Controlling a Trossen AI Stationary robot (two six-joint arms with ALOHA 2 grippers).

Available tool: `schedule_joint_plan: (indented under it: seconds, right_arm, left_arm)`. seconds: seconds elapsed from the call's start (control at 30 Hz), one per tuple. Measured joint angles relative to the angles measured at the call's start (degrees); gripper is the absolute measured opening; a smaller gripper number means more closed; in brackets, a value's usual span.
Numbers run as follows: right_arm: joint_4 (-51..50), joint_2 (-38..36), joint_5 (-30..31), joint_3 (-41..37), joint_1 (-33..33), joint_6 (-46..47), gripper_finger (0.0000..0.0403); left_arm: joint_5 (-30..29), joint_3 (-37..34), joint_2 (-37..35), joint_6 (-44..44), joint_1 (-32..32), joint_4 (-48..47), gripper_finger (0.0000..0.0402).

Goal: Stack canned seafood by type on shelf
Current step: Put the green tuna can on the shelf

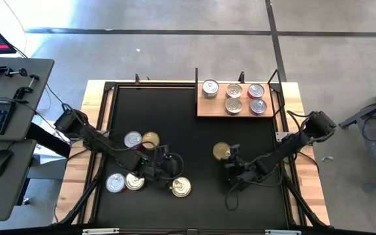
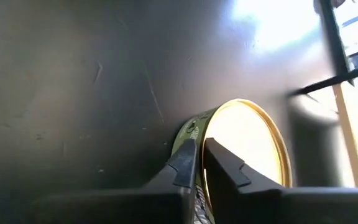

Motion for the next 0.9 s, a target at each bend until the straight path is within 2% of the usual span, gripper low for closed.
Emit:
schedule_joint_plan:
  seconds: [0.17, 0.3, 0.37, 0.5, 0.67, 0.9]
  right_arm:
    - [-1.27, 0.40, 2.79, 3.50, -0.23, -5.58, 0.0004]
    - [-0.48, 0.31, 4.63, 6.49, -0.66, -8.84, 0.0001]
    - [-0.56, 0.31, 6.29, 7.46, -1.12, -9.71, 0.0000]
    - [-0.30, 0.26, 11.45, 9.03, -3.19, -11.28, 0.0000]
    - [1.46, 0.26, 12.36, 10.23, -9.45, -14.68, 0.0000]
    - [12.45, 0.13, 14.04, 10.33, -22.97, -26.83, 0.0001]
  left_arm:
    - [-0.95, 0.00, -1.79, -0.12, -0.72, -1.30, 0.0135]
    - [-1.79, 0.00, -4.73, -7.29, -2.48, -9.85, 0.0135]
    - [-4.82, 0.00, -6.37, -12.18, -3.99, -15.94, 0.0135]
    - [-15.41, 0.00, -8.61, -21.73, -8.46, -26.90, 0.0135]
    - [-25.10, 0.00, -8.86, -30.67, -13.34, -34.20, 0.0135]
    - [-27.49, 0.00, -8.64, -35.23, -15.93, -36.40, 0.0135]
